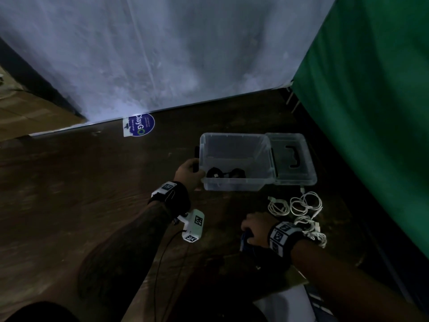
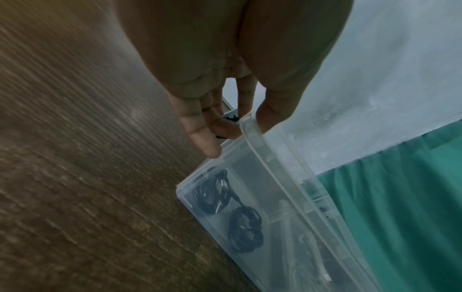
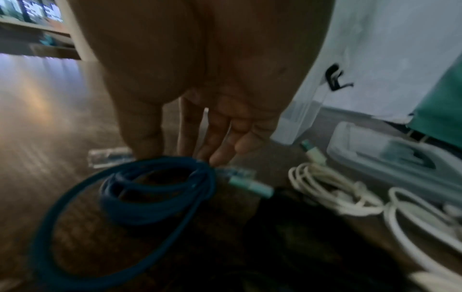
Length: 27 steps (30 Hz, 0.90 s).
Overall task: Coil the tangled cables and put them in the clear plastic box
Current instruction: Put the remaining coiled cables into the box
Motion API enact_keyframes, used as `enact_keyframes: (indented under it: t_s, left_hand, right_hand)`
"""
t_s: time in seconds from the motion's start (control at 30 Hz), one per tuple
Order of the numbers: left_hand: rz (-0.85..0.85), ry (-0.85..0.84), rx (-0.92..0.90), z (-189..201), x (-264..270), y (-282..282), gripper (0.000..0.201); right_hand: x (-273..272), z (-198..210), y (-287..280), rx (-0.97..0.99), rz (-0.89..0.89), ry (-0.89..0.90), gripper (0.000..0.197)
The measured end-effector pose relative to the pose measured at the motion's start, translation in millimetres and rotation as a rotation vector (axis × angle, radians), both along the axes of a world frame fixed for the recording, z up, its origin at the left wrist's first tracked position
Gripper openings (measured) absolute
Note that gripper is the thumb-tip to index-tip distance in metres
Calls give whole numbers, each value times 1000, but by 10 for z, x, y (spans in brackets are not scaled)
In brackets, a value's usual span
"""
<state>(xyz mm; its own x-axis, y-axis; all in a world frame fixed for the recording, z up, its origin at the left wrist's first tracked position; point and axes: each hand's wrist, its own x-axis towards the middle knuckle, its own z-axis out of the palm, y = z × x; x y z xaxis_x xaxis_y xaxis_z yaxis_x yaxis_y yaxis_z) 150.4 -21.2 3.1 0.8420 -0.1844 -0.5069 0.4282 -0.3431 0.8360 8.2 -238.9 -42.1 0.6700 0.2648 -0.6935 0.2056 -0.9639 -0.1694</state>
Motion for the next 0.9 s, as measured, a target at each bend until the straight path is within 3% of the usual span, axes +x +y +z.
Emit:
enact_keyframes:
  t_s: [0.13,0.27,0.43,0.6,0.73,0.9]
  left_hand:
    - [-20,21,-9,10,-9,17,36]
    - [-19,17,-9,-2,-19,22,36]
    - [-29,24,-14,-9,-10,39,39]
    - [-52,54,-18,-12,-35,72,38]
    - [-45,78,-14,-47,-79,89,42]
    - [-54,103,-45,-93,-189,77,40]
  right_hand:
    - [6,-133,30,28,-66,-15,20]
    - [47,-81,12,147,-253,-54,19]
    - [168,392,14,455,-534,-221,15]
    - [564,952,-161,628,-755,-426,11]
    - [984,1034,-285,471,-832,-512,14]
    - [1392,792,-155,239,-739,-278,18]
